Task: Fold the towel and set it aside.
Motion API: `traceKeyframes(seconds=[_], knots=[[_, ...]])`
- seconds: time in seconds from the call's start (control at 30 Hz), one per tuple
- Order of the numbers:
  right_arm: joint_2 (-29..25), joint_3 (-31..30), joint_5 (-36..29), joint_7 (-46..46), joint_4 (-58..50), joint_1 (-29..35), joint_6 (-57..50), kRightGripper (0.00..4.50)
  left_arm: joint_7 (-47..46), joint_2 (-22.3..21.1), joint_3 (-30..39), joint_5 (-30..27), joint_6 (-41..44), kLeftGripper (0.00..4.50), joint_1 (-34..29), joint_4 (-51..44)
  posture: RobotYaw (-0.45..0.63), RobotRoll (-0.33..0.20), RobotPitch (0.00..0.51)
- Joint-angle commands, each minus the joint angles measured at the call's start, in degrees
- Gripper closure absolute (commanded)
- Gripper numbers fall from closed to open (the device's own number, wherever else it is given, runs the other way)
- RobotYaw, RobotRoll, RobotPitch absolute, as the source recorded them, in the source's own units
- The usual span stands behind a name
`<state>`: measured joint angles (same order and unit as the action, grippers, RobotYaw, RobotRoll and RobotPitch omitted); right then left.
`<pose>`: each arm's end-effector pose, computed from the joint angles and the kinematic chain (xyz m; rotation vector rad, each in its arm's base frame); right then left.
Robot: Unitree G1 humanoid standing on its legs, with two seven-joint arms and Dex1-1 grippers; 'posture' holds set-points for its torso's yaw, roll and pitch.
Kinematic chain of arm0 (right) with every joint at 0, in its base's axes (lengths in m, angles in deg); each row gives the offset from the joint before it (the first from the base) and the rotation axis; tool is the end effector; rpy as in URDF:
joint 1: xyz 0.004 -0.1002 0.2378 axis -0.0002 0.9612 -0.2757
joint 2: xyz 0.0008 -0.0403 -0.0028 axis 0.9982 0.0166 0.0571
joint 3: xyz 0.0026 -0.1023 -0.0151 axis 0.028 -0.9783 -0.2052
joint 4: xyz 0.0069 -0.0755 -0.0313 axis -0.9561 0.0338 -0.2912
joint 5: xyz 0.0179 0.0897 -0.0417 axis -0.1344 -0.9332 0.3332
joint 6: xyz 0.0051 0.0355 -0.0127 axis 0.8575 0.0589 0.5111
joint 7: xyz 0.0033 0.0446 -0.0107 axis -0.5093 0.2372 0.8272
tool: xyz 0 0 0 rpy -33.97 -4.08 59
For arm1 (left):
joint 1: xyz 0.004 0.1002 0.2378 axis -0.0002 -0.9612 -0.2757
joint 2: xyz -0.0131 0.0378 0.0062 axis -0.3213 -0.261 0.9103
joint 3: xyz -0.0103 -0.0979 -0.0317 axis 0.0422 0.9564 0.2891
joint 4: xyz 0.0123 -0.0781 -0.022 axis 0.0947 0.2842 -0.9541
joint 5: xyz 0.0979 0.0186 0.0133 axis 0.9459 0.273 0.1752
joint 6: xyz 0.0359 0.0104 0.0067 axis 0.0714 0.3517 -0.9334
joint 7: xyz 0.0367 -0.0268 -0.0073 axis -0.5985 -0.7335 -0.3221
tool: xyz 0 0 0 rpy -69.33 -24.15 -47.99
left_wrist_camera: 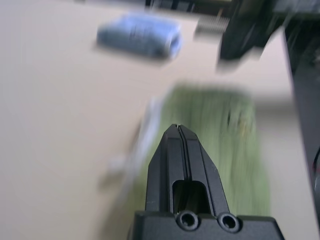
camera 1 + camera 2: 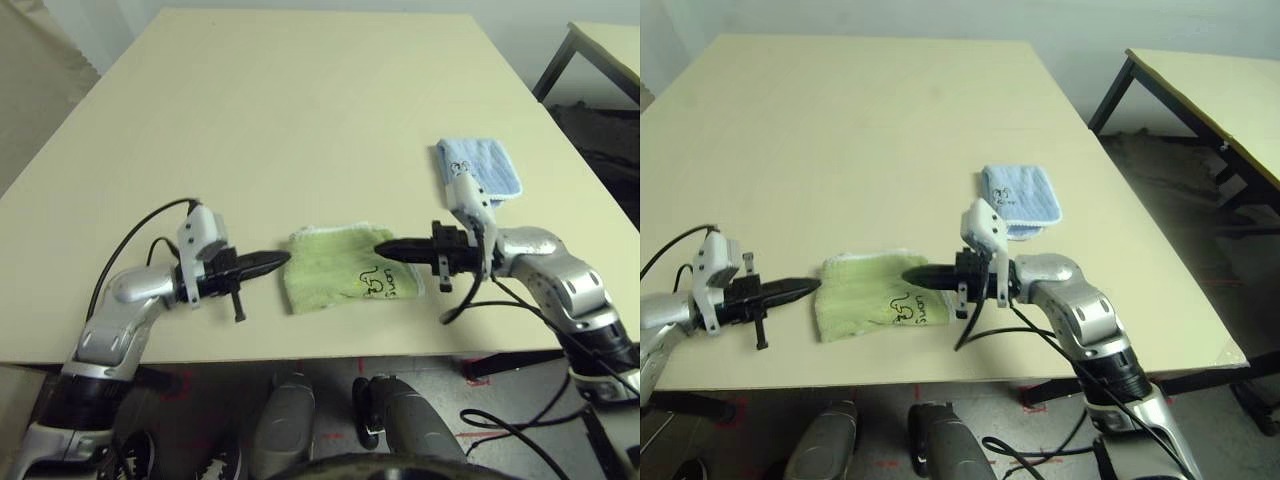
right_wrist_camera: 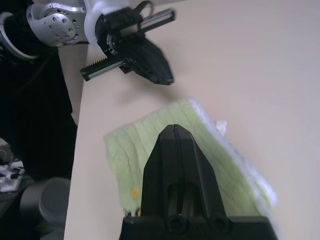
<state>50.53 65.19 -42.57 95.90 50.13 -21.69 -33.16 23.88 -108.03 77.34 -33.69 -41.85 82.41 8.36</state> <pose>0.2659 -0.1663 0.1468 -0.0939 0.0718 1.4441 0.2308 0.2309 0.1462 0.2078 -0.0527 -1.1595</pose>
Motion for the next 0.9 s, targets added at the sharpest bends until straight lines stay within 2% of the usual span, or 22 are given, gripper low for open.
traceKeyframes(seconds=[0.03,0.2,0.3,0.4,0.53,0.7,0.8,0.9], knots=[[2.56,-2.71,3.42,-1.59,4.99,-0.12,2.10,4.50,-1.63,2.57,-3.91,1.19,2.54,4.47,0.93,-0.39,0.11,0.000,0.126],[7.45,-5.01,11.00,-6.48,16.34,-0.92,8.63,4.50,-3.41,4.21,-8.01,8.19,0.23,4.47,0.51,6.36,0.12,0.000,0.131],[9.21,-3.13,12.82,-10.35,20.63,-1.45,10.14,4.50,-2.23,2.63,-6.05,8.72,-1.12,4.47,-0.53,9.99,0.12,0.000,0.132],[7.33,-1.55,13.59,-11.13,20.89,-0.86,10.68,4.50,-1.54,0.31,-2.24,7.74,-1.63,4.47,-1.61,12.63,0.12,0.000,0.134],[3.46,1.05,11.55,-9.00,17.63,1.18,9.64,4.50,0.24,-2.66,0.73,7.72,-3.31,4.47,-3.66,14.78,0.12,0.000,0.135],[-2.83,5.89,5.20,-4.05,8.06,5.66,5.84,4.50,2.50,-5.42,4.43,6.69,-4.10,4.47,-6.29,15.37,0.12,0.000,0.136],[-5.29,8.02,1.18,-2.38,1.91,7.80,2.97,4.50,2.83,-5.26,5.86,5.02,-3.10,4.47,-6.27,13.65,0.12,0.000,0.137],[-5.08,7.99,-1.76,-2.64,-3.54,8.82,0.47,4.50,1.56,-2.98,5.53,2.33,-0.61,4.47,-4.85,9.19,0.11,0.000,0.141]])
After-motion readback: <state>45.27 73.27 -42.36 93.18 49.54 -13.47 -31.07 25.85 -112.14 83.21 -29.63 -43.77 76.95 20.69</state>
